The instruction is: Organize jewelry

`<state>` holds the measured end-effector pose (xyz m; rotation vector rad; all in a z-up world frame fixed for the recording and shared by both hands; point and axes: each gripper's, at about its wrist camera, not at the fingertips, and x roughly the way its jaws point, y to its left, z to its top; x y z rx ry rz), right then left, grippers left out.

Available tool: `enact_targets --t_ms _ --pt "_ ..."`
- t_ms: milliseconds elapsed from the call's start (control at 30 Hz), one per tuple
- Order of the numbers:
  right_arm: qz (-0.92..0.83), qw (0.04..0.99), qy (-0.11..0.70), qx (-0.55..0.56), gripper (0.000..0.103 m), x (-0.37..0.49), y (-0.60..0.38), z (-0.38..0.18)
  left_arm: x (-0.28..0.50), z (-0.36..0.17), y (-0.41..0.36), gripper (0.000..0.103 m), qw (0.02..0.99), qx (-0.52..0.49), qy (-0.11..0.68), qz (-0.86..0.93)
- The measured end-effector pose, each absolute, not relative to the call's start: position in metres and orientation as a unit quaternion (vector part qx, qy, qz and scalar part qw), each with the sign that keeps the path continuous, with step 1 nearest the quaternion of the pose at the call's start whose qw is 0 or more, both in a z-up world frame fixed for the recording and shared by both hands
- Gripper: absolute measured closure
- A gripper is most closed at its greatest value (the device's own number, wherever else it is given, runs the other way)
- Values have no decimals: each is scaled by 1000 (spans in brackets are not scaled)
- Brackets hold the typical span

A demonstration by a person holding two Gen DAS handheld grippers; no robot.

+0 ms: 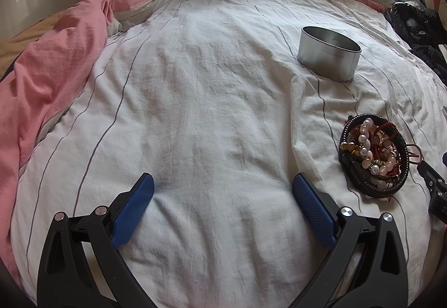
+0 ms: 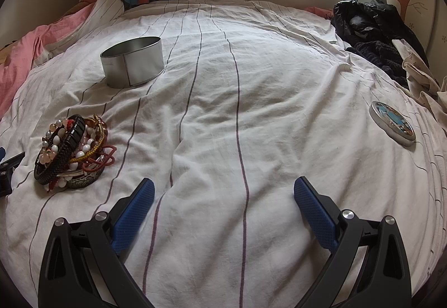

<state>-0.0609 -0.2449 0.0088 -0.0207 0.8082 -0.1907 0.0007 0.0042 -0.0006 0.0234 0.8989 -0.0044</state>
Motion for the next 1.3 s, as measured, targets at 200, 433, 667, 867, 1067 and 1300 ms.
enact_targets --t_ms 200,433,667,867,1067,1300 --pt "-93 915 393 -11 7 -61 -245 9 0 0 4 7 901 12 434 -2" --pt "-93 915 393 -12 7 -61 -244 8 0 2 5 7 901 13 434 -1" --pt "-93 914 395 -11 7 -58 -245 8 -2 9 6 7 904 18 426 -3" --pt "-93 913 398 -11 7 -60 -245 10 -2 10 3 7 906 37 423 1" --pt "-92 911 401 -7 7 -59 -248 8 -6 14 -3 7 907 39 420 -10" --pt "-90 909 407 2 7 -56 -250 6 -25 40 -18 7 917 38 370 -144"
